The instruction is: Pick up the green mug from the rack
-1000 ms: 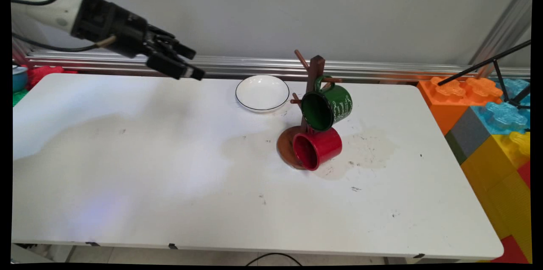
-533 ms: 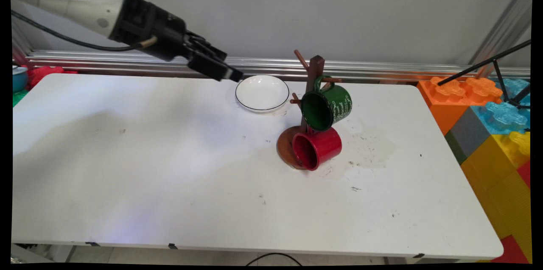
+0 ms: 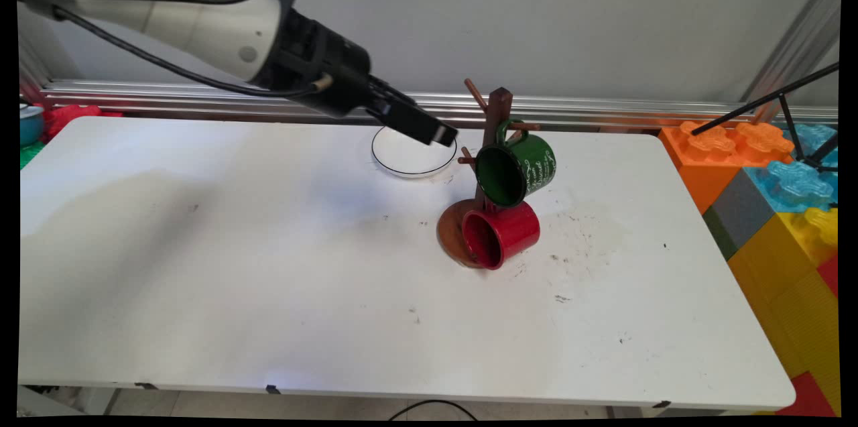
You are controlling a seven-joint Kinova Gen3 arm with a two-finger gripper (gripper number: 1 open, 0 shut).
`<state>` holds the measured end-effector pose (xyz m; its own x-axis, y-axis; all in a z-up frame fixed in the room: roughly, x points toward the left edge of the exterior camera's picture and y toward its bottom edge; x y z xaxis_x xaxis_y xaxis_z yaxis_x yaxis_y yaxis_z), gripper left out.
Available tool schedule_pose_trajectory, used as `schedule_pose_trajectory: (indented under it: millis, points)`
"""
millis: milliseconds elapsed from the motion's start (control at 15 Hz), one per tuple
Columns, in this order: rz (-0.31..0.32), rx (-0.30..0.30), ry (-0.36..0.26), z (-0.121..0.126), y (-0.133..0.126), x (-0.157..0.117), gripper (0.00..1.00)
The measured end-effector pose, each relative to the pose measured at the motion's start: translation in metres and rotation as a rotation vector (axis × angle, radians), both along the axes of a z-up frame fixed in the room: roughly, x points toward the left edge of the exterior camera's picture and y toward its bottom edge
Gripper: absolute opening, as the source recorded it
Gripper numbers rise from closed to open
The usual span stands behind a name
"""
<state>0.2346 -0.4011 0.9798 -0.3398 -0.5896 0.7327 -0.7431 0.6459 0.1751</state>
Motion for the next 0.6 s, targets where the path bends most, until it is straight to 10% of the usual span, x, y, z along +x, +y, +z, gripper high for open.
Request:
schedule_pose_trajectory:
  millis: [600]
  points:
    - [0.050, 0.030, 0.048, -0.015, 0.002, -0.047, 1.00]
